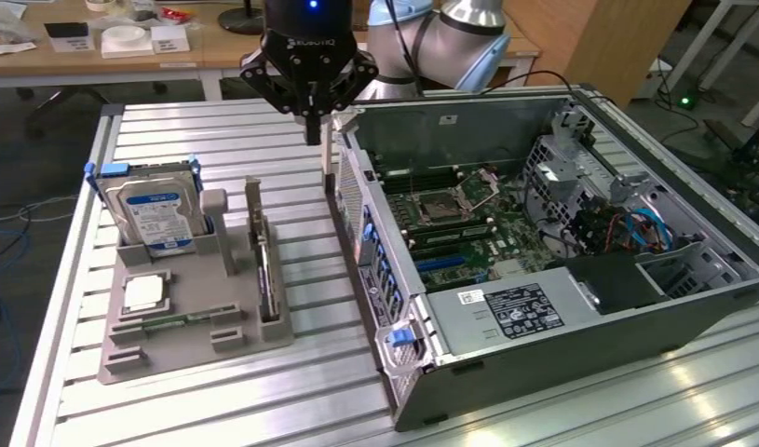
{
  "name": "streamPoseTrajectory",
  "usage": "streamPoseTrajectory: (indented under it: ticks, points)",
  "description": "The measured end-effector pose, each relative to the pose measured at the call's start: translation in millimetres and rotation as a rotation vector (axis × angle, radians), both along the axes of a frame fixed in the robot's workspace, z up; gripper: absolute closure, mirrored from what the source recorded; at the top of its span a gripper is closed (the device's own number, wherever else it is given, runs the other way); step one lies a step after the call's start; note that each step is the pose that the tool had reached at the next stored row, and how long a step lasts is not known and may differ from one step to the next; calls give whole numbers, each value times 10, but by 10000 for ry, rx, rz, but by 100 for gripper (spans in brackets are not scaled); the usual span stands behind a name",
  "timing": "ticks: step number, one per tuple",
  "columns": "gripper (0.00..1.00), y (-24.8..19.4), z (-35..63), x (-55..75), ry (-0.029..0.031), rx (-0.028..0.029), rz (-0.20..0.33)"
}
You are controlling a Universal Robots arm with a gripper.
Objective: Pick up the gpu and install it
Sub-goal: 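Reach for the gpu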
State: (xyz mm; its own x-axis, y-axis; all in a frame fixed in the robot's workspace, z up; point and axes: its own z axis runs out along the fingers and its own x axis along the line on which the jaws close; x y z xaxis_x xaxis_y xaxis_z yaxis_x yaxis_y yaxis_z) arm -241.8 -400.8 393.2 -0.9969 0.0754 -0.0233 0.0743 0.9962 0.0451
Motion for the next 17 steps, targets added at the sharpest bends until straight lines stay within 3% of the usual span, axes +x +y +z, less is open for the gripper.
streamPoseTrajectory:
  ticks: [17]
  points:
    - [89,-10,1,-299,1,-1,1]
